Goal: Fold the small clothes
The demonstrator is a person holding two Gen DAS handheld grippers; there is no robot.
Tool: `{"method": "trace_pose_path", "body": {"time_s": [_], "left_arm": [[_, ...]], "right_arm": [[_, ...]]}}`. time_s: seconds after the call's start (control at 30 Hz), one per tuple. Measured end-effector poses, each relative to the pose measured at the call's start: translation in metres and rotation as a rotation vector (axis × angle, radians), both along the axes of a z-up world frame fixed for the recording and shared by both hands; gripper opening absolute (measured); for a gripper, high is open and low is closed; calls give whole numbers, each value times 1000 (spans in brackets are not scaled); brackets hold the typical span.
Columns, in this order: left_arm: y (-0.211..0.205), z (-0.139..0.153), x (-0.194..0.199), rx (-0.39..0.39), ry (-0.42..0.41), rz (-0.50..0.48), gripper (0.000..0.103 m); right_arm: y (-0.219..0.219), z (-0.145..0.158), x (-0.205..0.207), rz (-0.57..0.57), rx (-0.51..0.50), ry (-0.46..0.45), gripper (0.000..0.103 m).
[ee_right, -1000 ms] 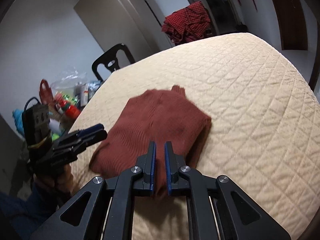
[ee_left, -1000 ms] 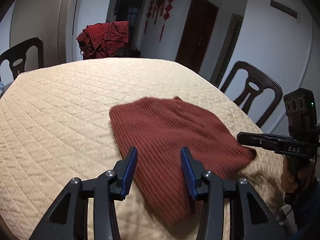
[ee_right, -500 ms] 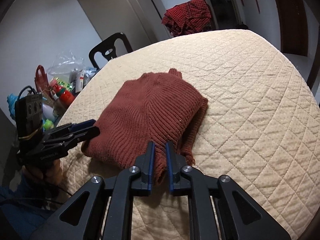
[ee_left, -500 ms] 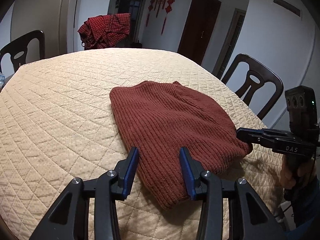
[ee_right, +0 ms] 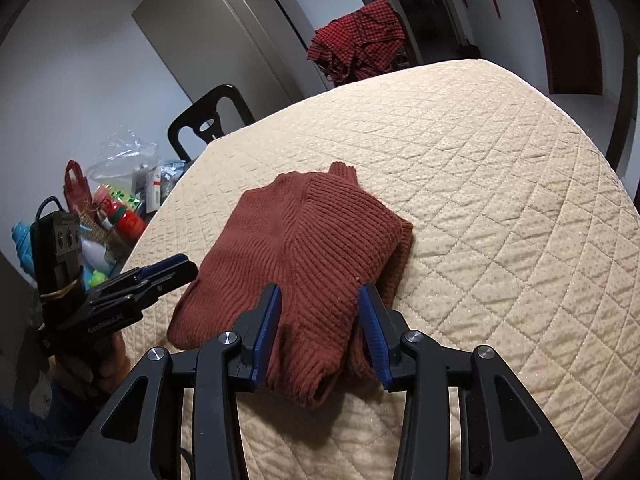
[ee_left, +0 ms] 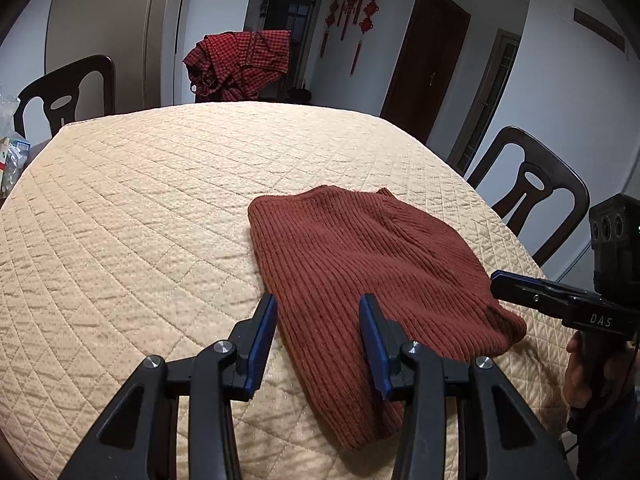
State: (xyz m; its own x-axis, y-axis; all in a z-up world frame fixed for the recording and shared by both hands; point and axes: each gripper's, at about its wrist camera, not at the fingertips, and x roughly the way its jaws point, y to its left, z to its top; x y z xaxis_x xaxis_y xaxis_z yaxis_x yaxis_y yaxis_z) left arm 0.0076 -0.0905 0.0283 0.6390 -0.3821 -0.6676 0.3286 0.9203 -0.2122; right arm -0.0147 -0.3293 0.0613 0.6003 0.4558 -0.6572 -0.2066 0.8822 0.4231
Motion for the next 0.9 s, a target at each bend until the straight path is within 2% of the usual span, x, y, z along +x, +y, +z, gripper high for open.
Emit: {"method": "trace_pose_path", "body": {"time_s": [0.23, 0.43, 0.5, 0.9], "left_arm": [[4, -5, 13, -62, 26, 2, 48], [10, -19, 25, -131, 86, 2, 50], [11, -22, 25, -142, 90, 1, 53], [17, -37, 29, -198, 112, -1, 58]], "right_arm": [[-14, -8, 13, -34, 52, 37, 46], [-21, -18, 27, -39, 93, 82, 46], [-21, -20, 29, -36, 103, 88, 46], [-26, -31, 47, -33, 158, 122, 48]]}}
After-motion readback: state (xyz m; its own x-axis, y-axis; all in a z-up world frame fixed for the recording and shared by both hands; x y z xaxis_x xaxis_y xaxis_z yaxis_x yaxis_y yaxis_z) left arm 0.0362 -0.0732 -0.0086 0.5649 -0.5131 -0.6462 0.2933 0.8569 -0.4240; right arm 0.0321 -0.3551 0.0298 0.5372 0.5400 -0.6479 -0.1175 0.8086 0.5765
